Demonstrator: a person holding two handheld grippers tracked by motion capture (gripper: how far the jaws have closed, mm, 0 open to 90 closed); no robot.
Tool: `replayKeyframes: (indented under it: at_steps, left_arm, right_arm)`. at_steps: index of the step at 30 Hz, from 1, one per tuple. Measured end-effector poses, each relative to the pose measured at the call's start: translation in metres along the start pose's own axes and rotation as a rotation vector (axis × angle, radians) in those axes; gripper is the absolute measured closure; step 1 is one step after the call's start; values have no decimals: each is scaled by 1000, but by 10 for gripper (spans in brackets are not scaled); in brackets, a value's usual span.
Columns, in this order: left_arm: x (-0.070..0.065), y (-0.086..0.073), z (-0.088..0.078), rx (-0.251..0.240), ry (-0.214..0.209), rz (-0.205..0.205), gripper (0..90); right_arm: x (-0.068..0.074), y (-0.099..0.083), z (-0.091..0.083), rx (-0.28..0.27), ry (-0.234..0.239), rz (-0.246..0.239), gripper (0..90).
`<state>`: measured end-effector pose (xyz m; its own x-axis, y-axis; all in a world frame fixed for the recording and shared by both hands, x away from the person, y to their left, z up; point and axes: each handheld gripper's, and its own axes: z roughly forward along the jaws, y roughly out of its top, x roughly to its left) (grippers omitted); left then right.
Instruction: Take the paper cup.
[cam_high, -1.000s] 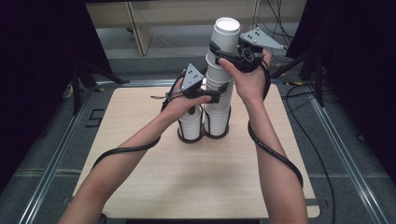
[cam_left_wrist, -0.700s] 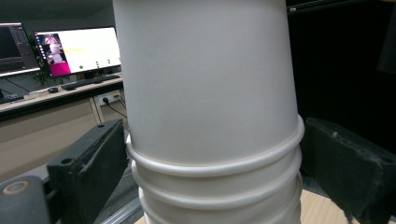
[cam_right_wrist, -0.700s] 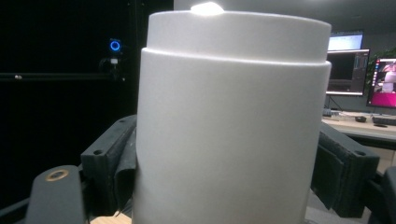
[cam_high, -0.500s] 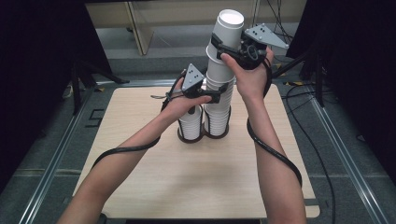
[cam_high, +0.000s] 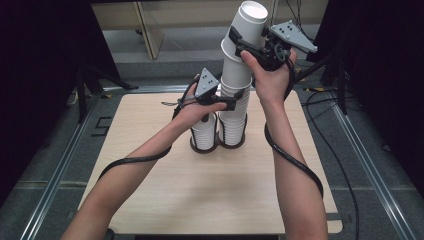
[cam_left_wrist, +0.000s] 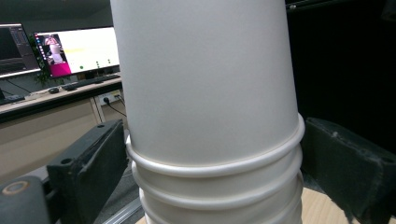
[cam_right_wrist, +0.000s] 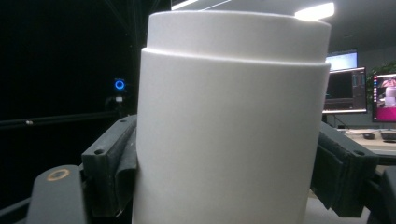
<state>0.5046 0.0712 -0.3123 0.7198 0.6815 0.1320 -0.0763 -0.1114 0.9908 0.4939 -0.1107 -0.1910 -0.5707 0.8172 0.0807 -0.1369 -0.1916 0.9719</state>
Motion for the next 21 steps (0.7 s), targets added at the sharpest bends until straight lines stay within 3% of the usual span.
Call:
replayKeyframes:
  at_steps: [14, 21]
  left_arm:
    - [-1, 1, 0, 2, -1, 3, 73]
    - [0, 1, 0, 7, -2, 9, 73]
  right_arm:
    - [-2, 9, -9, -62, -7, 49, 199]
    - [-2, 13, -15, -84, -7, 40, 199]
